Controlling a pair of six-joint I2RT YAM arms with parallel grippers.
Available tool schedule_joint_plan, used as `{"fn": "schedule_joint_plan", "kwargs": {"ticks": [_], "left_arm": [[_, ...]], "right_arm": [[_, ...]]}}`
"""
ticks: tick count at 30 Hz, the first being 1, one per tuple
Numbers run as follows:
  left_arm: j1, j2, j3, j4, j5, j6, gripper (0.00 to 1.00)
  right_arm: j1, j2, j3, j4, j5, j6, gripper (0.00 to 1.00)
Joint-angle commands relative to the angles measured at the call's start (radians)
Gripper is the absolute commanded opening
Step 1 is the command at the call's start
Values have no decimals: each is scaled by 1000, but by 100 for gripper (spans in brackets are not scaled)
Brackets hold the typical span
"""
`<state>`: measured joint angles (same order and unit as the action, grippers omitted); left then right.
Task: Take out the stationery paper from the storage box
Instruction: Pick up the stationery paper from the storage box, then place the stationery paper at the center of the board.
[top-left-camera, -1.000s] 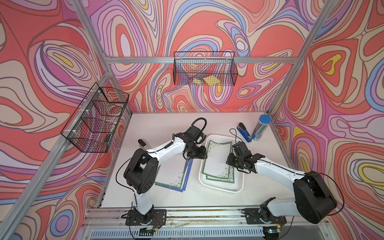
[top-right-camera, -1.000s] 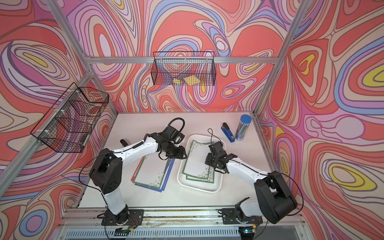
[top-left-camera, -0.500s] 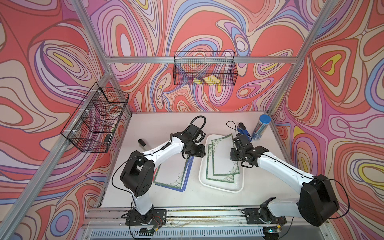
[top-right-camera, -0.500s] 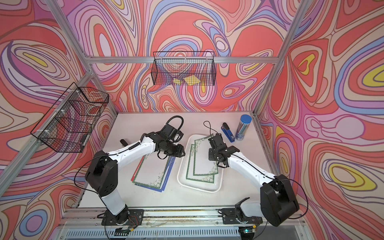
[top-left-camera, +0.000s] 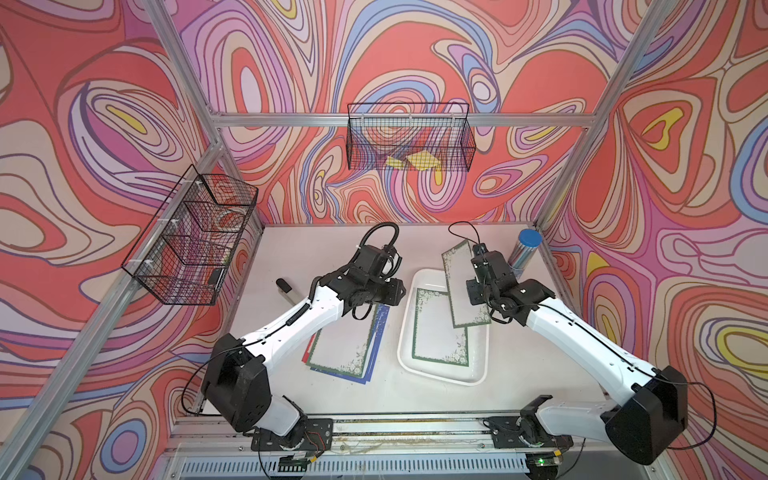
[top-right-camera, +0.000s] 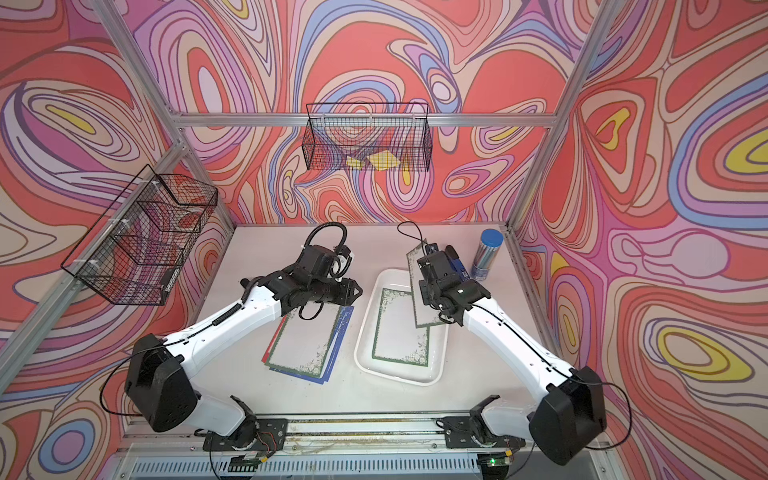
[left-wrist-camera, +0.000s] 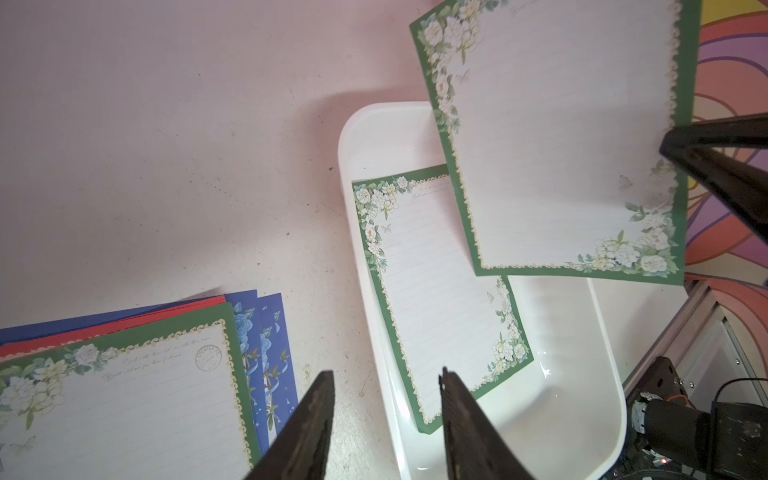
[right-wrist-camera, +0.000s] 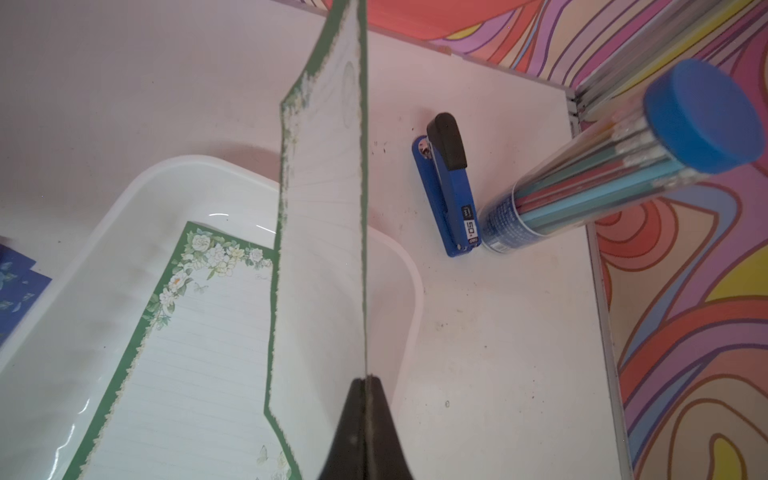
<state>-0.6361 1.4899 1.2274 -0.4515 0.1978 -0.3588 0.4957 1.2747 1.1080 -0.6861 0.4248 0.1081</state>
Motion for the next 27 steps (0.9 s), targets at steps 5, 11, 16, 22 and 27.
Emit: {"fn": "schedule_joint_plan", "kwargs": {"ticks": [5, 11, 16, 22, 27], "left_arm": [[-5, -78, -51, 121, -62, 21, 48], [-4, -112, -92, 229, -62, 20, 50], [-4, -135, -160, 358, -110, 34, 53], [-5, -194, -309, 630, -111, 60, 57], [-5, -231, -365, 747, -71, 110, 60]], "right_arm": [[71, -62, 23, 64, 96, -176, 0], [98, -137, 11, 128, 112, -269, 0], [102, -237, -17, 209, 48, -310, 0], [101, -388, -87, 336, -138, -345, 0], [102, -486, -136, 433, -221, -380, 0]]}}
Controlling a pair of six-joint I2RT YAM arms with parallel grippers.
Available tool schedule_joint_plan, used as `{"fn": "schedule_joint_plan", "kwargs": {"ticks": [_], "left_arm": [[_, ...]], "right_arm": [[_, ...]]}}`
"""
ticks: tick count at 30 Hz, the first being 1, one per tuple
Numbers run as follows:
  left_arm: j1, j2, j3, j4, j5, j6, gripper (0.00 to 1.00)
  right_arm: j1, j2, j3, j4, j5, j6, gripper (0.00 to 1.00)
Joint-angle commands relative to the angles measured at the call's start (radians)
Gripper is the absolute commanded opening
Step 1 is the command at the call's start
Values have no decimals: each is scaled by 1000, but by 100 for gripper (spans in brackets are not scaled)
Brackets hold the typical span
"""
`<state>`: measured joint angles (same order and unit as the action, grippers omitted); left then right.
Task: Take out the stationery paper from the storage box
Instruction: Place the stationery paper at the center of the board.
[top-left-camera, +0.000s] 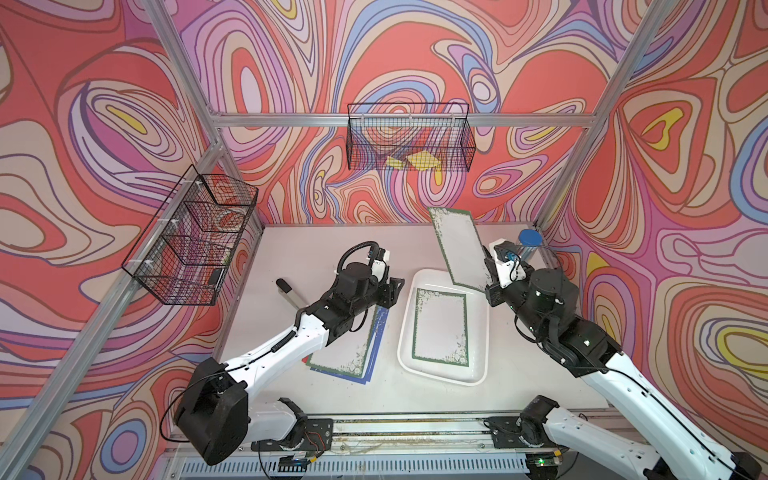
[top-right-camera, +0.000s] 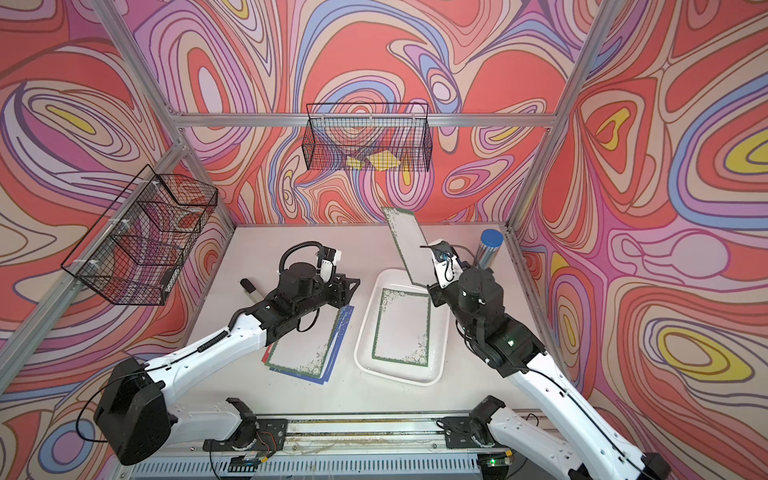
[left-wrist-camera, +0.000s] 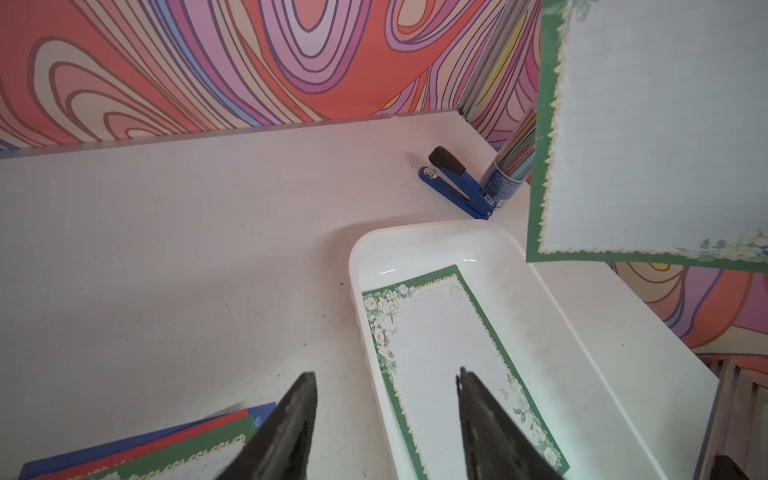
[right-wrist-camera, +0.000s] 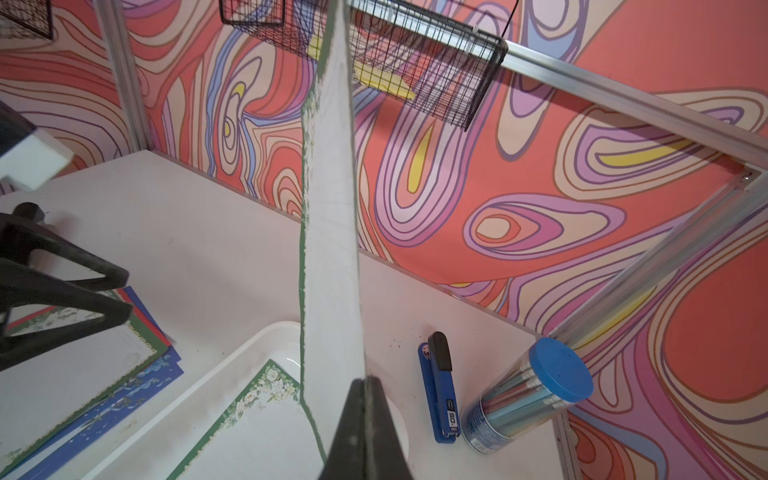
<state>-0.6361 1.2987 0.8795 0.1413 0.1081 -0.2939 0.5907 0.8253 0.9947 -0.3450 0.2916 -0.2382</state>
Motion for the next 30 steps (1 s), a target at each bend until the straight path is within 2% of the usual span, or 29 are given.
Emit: {"fn": "schedule_joint_plan", "kwargs": {"ticks": [1, 5, 8, 10, 13, 16, 18, 25, 30], "left_arm": [[-6, -53, -31, 180, 12, 54, 61], [-5, -104, -90, 287, 18, 116, 63], [-5, -132, -100, 303, 55, 176, 65], [-5, -148, -102, 306, 77, 209, 76], [-5, -176, -117, 335, 113, 239, 79], [-5, -209, -154, 403, 181, 266, 94], [-5, -229, -173, 437, 243, 291, 97], [-5, -249, -151, 418, 439, 323, 98], [-5, -237, -123, 463, 534, 241, 93]], "right_arm": [[7, -54, -29, 106, -103, -41, 0], [7, -111, -36, 146, -163, -60, 0], [6, -144, -35, 161, -193, -58, 0], [6, -162, -30, 159, -221, -51, 0], [7, -193, -34, 176, -245, -30, 0], [6, -220, -37, 193, -267, -1, 0], [7, -232, -32, 199, -284, 16, 0], [7, -265, -45, 247, -332, 86, 0], [7, -264, -36, 237, -396, 113, 0]]}}
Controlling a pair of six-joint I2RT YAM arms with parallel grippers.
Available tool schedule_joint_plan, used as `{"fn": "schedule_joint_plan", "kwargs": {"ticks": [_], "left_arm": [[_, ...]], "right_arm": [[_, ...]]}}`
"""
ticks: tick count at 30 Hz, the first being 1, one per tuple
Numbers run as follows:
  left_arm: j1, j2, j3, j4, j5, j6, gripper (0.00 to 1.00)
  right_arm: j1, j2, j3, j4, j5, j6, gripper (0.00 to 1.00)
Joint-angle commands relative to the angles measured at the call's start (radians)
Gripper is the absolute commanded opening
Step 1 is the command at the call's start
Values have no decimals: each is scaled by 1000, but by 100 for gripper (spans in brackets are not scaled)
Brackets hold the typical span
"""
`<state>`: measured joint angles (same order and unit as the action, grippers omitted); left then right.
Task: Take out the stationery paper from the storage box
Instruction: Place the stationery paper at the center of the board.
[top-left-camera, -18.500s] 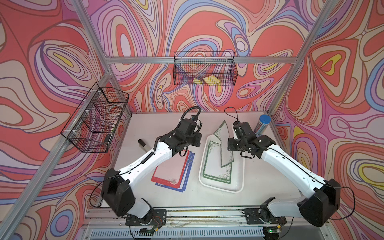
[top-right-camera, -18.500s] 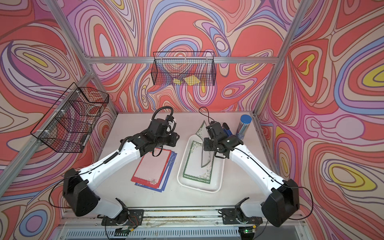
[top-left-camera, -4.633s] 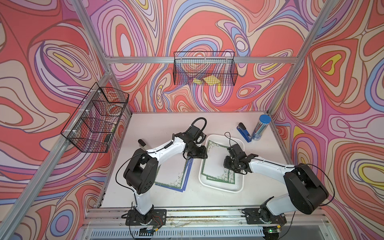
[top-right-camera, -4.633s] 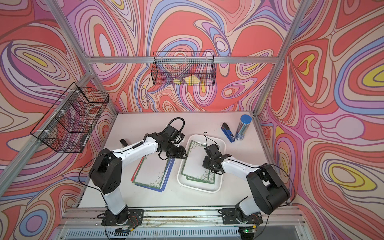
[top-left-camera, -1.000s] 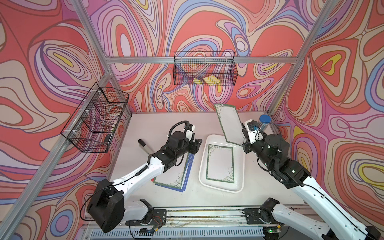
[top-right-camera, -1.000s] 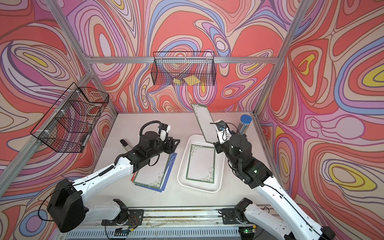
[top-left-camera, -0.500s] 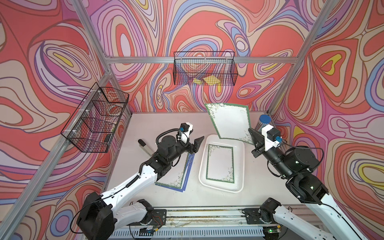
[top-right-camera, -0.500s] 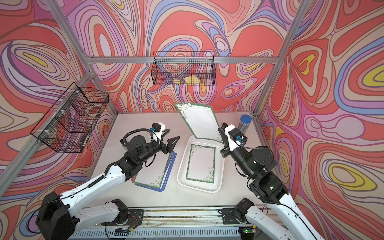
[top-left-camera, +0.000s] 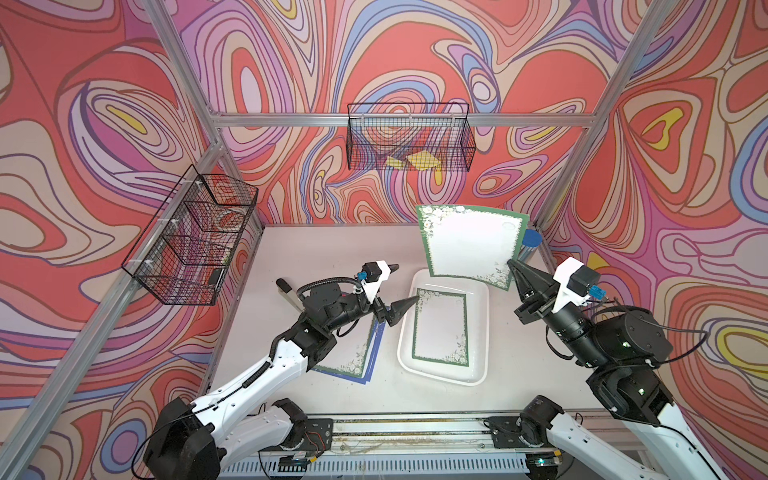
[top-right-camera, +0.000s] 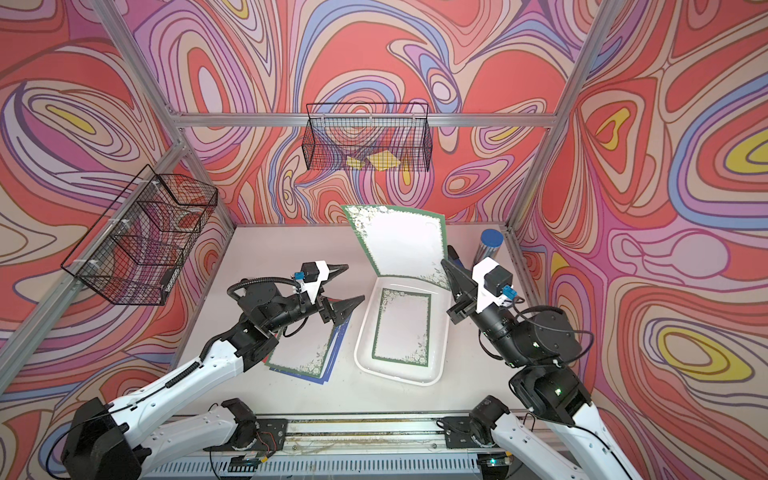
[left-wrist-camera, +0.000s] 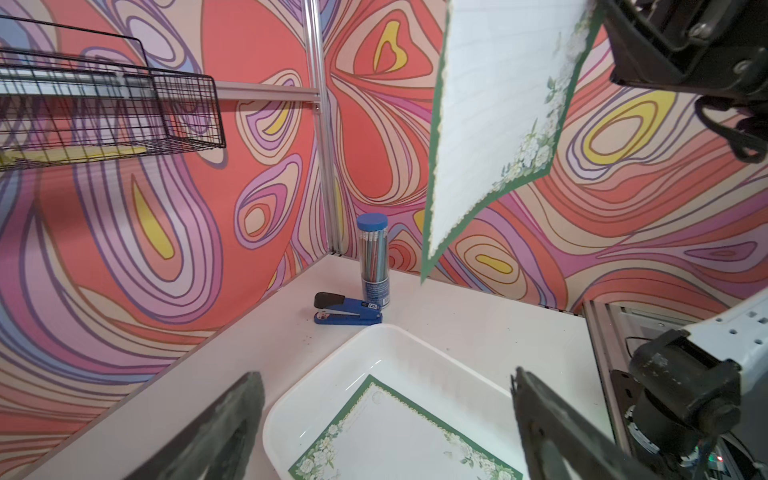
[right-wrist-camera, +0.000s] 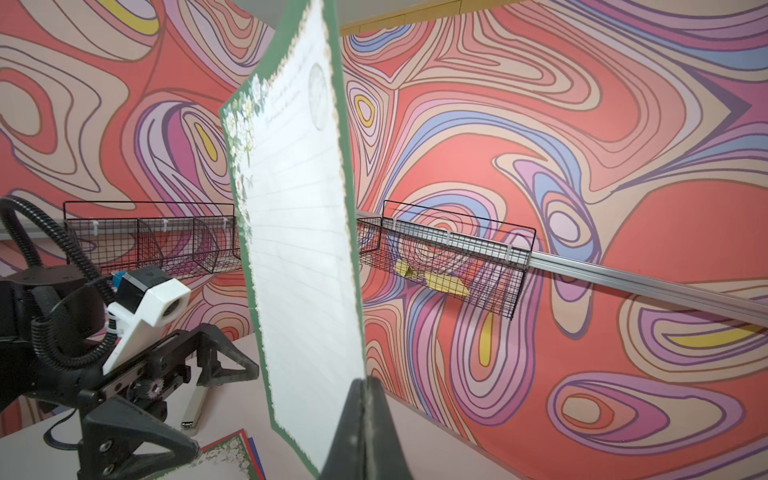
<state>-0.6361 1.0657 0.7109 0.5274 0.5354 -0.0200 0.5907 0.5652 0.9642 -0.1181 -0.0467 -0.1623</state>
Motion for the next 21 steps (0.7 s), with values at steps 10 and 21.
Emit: {"fn": "schedule_joint_plan", "kwargs": {"ticks": [10, 21], "left_arm": [[-5, 11, 154, 73, 193, -158, 86], [-5, -8, 158, 71, 211, -164, 73]], "right_arm": [[6, 24, -16, 25, -181, 100, 0], [7, 36, -37, 44, -215, 124, 0]]}}
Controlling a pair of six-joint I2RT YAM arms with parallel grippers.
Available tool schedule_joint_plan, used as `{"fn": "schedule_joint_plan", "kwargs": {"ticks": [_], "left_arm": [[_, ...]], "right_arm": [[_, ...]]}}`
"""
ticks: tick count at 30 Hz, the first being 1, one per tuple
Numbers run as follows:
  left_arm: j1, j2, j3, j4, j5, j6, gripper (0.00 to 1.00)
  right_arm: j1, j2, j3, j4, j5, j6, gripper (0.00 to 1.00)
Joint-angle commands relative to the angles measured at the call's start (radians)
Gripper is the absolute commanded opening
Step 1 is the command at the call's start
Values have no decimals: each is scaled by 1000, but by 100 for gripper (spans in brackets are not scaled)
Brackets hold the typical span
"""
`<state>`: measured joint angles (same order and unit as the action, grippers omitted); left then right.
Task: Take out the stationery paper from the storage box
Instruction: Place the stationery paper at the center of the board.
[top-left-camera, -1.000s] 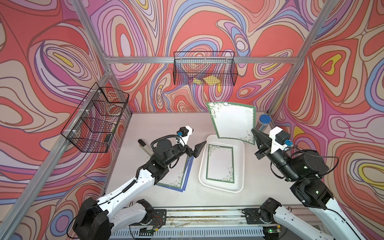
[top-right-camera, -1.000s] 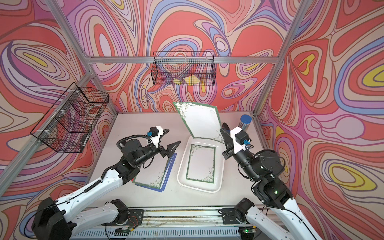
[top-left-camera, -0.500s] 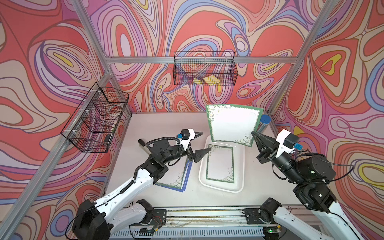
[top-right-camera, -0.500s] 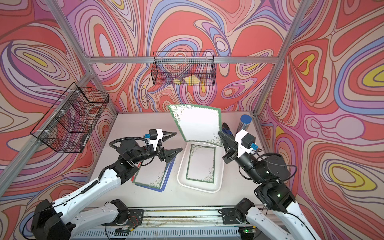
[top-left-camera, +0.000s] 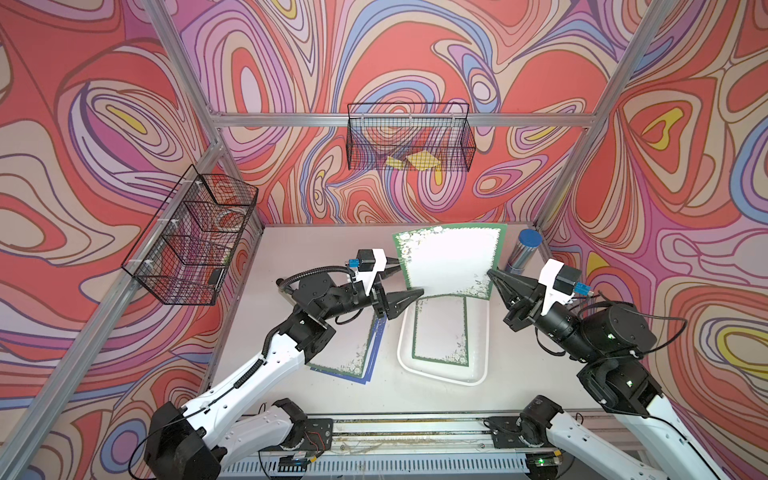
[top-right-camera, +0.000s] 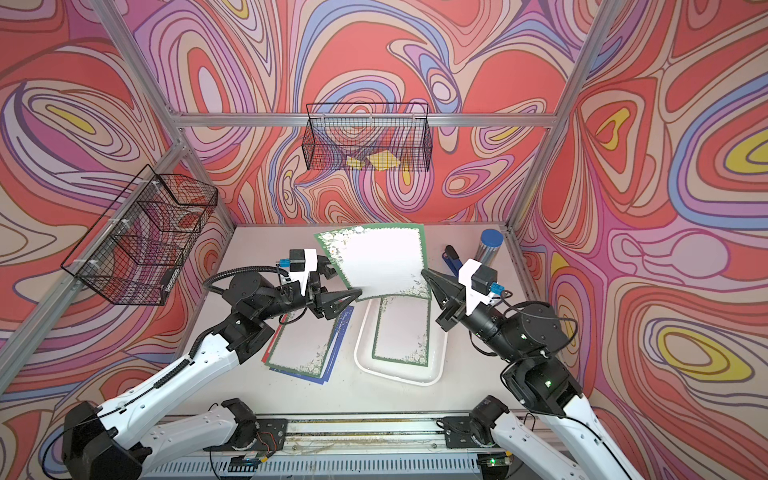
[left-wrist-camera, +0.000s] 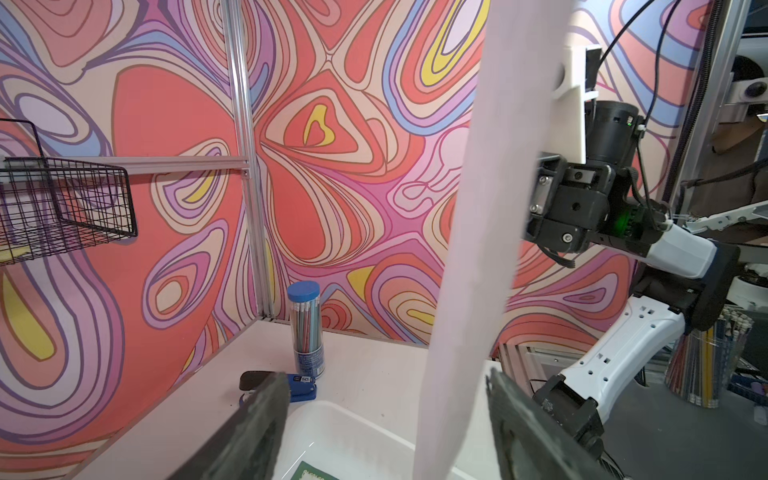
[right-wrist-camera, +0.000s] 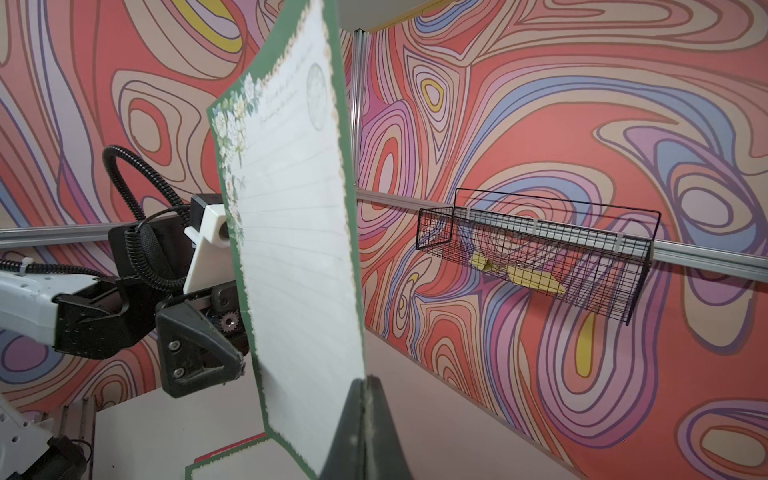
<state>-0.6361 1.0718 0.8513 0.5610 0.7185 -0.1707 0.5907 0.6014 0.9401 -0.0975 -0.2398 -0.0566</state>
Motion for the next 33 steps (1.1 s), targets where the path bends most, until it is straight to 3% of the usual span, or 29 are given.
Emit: {"fn": "schedule_joint_plan", "kwargs": {"ticks": [1, 11, 18, 28, 33], "left_arm": [[-5, -12, 18, 37, 33, -15, 70], [-5, -16, 42, 33, 90, -19, 44], [-5, -51, 35, -18, 64, 28, 4], [-6, -103, 7, -37, -4, 61, 0], [-4, -130, 82, -310, -25, 144, 0]], "right_arm": [[6, 1, -15, 26, -23, 18, 0], [7, 48, -22, 50, -45, 23, 0], [7, 57, -50, 87, -47, 18, 0], [8, 67, -46, 88, -29, 18, 0], [7, 65, -45, 84, 26, 19, 23]]}}
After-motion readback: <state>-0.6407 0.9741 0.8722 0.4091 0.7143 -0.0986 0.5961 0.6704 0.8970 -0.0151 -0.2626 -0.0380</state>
